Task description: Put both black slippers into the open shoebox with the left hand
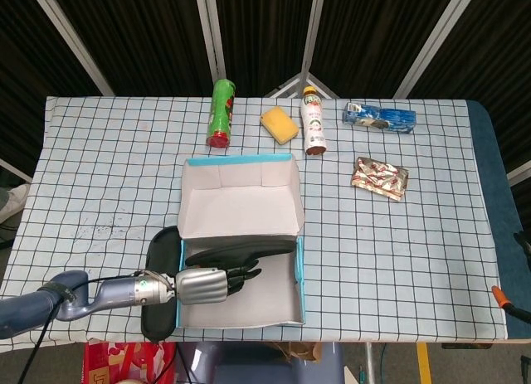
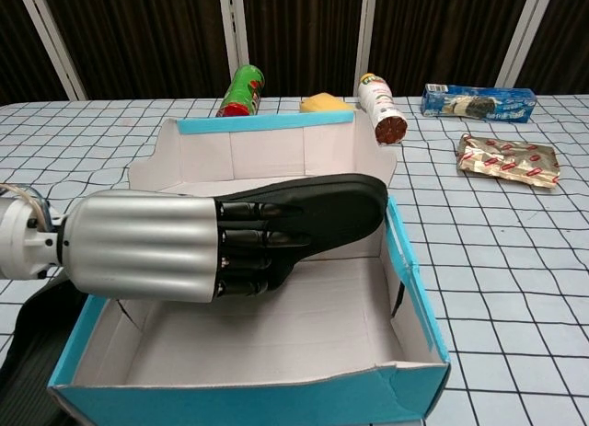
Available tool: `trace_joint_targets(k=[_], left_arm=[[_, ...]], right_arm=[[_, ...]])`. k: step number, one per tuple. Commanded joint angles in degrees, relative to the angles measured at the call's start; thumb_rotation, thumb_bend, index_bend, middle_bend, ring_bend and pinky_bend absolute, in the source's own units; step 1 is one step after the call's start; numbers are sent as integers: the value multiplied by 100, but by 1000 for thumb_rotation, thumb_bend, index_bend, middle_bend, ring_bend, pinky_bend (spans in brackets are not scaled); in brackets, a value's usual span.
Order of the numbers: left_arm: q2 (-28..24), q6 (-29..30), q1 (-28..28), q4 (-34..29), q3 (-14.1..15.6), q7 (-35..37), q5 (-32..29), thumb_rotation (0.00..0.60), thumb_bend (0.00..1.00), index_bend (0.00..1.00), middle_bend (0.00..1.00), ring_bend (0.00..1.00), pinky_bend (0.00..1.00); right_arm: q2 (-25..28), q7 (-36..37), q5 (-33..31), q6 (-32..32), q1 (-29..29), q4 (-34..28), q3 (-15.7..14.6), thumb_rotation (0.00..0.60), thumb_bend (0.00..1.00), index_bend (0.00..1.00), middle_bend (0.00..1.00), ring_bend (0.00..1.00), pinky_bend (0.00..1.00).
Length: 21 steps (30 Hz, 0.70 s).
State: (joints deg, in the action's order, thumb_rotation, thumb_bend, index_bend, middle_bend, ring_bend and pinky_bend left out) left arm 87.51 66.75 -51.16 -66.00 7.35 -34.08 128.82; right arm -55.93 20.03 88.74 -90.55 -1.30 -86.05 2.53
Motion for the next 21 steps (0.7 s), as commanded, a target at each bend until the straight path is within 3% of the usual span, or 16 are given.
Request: trace_joint_targets(k=[1,21], left_arm=[[21,-26,-17,19,31,33,-25,600,436,534,470,11,0],[91,-230,-98,-33,273,515,-309,600,436,522,462,11,12]], right_arm=[[3,-2,-8,7,-1,-2,0,600,308,88,98,133,36],[-5,-87,-68,43,1,-27,19,600,308,93,98,133,36]])
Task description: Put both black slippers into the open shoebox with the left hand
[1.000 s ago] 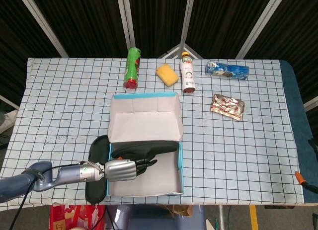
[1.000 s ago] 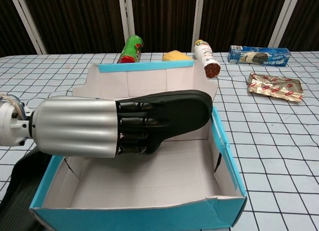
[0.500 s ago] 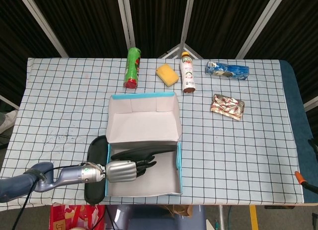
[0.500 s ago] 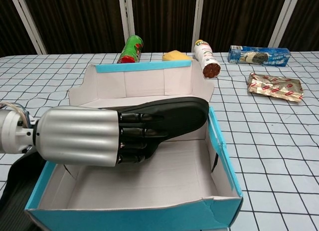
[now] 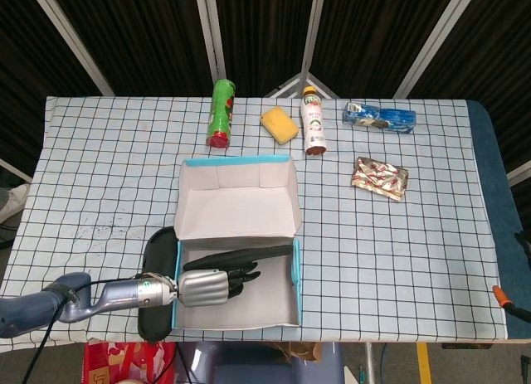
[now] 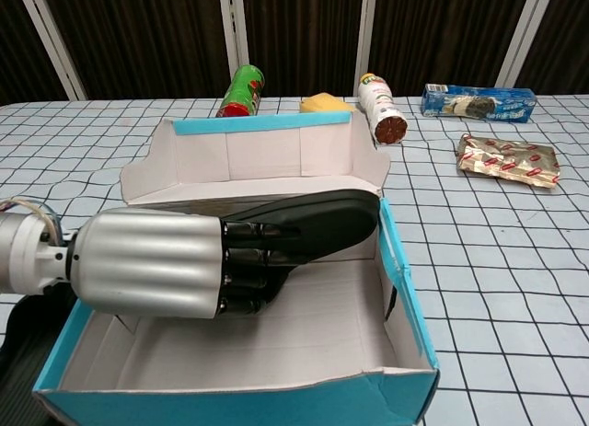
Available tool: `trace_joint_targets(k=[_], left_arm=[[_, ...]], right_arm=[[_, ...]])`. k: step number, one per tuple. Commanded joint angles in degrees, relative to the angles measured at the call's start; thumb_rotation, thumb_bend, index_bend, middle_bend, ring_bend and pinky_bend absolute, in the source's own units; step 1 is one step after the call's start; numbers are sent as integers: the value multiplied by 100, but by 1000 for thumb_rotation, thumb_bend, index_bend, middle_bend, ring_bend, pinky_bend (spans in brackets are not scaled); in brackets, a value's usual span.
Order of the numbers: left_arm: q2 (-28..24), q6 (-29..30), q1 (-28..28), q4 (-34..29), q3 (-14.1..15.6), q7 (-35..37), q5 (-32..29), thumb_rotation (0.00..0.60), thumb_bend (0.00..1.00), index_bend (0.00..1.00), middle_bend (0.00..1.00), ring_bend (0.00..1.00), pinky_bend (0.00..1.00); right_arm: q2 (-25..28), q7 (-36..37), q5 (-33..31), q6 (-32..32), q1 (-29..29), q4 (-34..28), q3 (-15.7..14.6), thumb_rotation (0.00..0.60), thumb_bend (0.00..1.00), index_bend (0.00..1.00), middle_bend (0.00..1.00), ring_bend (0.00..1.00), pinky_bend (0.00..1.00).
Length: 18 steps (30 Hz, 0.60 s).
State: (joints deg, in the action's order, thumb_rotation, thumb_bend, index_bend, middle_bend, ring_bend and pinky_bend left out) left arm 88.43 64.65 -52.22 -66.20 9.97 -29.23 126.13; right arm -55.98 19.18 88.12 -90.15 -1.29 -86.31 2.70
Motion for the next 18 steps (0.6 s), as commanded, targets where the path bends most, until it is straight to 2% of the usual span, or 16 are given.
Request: trace_joint_targets(k=[1,18], left_arm=[[-4,-36,10,-22,20,47,-64,600,436,521,462,11,16],[151,-88,-5,42,130,450,-271,600,437,518,461,11,172]], right_arm=[[0,-3,-9,4,0,-1,4,600,308,93,98,133,36],[-17,-91,-72,66,16,-24,23,600,308,98,98,133,36]])
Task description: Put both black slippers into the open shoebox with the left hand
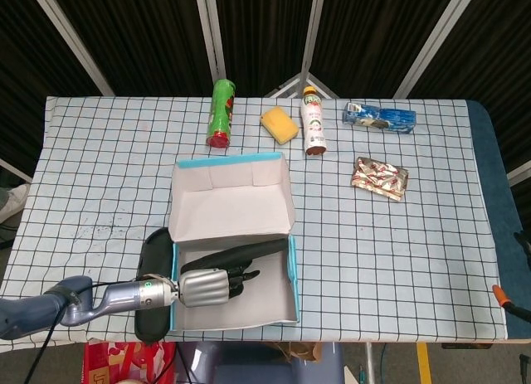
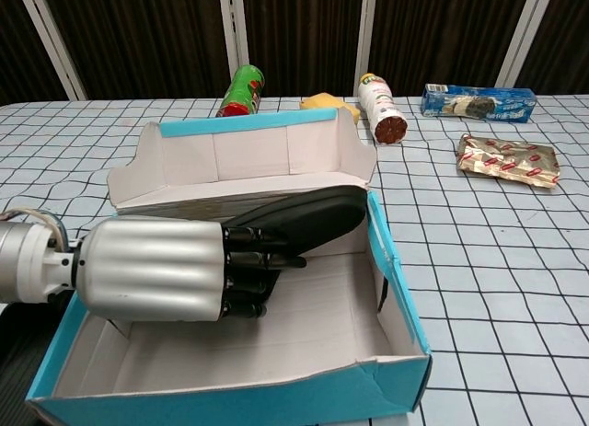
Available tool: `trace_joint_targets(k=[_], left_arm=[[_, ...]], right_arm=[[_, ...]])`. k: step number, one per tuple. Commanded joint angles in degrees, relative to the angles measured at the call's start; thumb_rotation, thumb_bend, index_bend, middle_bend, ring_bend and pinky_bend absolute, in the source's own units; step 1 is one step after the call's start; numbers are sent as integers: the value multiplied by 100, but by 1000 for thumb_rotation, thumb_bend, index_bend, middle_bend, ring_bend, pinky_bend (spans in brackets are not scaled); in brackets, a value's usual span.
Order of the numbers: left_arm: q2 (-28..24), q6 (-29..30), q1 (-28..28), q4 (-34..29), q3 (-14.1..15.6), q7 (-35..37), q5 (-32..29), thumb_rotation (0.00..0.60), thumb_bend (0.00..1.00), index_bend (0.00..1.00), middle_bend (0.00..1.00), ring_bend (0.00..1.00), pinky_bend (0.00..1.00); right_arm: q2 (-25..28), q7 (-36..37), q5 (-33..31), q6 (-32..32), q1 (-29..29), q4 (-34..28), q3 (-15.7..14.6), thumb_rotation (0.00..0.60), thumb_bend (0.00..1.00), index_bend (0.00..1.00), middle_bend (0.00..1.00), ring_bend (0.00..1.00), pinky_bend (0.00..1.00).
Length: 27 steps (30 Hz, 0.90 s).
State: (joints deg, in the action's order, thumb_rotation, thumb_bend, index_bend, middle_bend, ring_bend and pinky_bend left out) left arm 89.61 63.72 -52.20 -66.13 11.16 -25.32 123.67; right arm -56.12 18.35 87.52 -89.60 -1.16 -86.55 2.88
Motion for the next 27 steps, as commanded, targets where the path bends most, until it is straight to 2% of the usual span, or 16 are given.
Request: trace_joint_targets(k=[1,11,15,20,24,27], left_arm=[[44,3,-12,44,9,83,-40,600,438,518,461,11,175],[136,-18,-116,112,-61,98,-96,600,440,501,436,11,178],[104,54,-161,86,-119,12,-83,600,440,466,407,11,177],[5,86,-238,46,-172,-157,-38,600,421,333,299,0,174],[-50,154,-263,10,-250,-276,-45,600,415,184,149,0,148],[-144,144,-289,-78,-291,-377,-59,600,415,116,44,0,131]], right_arm=[[-4,-12,-20,18,5,0,6,600,308,98,98,133,36],[-7,-51,-40,29,5,-27,16,600,308,98,98,133,36],[-8,-39,-33,16,0,-26,17,600,308,98,98,133,36],[-3,-34,-7,-2,-4,-33,13,600,308,98,98,133,36],[2,-11,-15,-20,-15,-31,19,600,308,98,98,133,36],[7,14,-15,-22,-16,-28,21,600,308,98,98,133,36]])
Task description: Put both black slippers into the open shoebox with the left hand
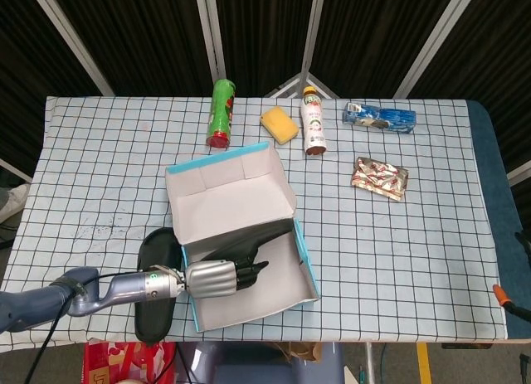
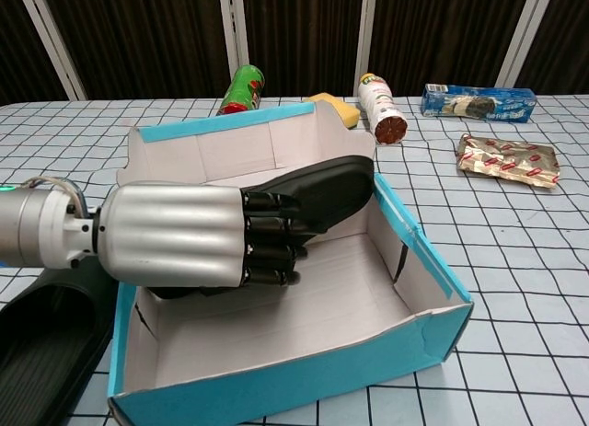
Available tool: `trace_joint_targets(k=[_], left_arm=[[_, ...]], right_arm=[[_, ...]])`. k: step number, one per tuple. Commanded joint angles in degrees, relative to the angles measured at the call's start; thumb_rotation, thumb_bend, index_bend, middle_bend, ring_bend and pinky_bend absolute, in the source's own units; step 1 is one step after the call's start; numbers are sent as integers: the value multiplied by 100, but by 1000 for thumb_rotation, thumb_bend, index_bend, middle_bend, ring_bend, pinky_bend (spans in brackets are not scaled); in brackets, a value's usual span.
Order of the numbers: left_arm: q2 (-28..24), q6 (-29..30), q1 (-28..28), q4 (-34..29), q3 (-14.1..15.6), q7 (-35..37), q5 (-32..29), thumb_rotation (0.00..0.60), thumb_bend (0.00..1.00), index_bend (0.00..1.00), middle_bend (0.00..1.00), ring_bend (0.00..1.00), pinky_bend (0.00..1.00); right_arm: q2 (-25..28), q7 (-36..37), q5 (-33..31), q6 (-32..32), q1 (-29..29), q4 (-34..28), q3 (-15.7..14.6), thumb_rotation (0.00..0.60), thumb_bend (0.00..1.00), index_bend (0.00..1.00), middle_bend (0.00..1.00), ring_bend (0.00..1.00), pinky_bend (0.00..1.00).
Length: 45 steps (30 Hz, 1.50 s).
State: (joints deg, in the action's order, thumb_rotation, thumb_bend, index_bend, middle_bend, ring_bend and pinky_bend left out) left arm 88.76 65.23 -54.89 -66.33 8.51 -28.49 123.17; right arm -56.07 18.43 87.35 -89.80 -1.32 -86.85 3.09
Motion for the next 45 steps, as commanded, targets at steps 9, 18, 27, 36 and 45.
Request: trace_joint_targets(k=[9,18,27,36,45], left_arm=[[-640,-328,-10,-826,-3,-482,-126,600,416,62,0,0,105],[-1264,-449,20,-1659,-23,-852,-129,600,420,61,0,0,105],[-1688,-137,200,-2257,-372,-1101,-298,600,422,104,59,0,169],[-2201,1945,2181,-4237,-154,-153,-2031,600,409,163,207,34,183],[-3099,1466,3038,-4732,398,2305,-3960,600,364,135,220,34,184]], right_arm=[[16,35,18,-35,-17,-6,1,600,308,98,98,133,36],[36,42,19,-30,-18,-36,1,600,308,98,98,133,36],[58,104,-16,-55,-46,-33,13,600,308,98,98,133,36],[84,202,21,-136,-86,-25,11,600,308,98,98,133,36],[94,201,60,-151,-95,-39,-3,600,307,98,98,133,36]])
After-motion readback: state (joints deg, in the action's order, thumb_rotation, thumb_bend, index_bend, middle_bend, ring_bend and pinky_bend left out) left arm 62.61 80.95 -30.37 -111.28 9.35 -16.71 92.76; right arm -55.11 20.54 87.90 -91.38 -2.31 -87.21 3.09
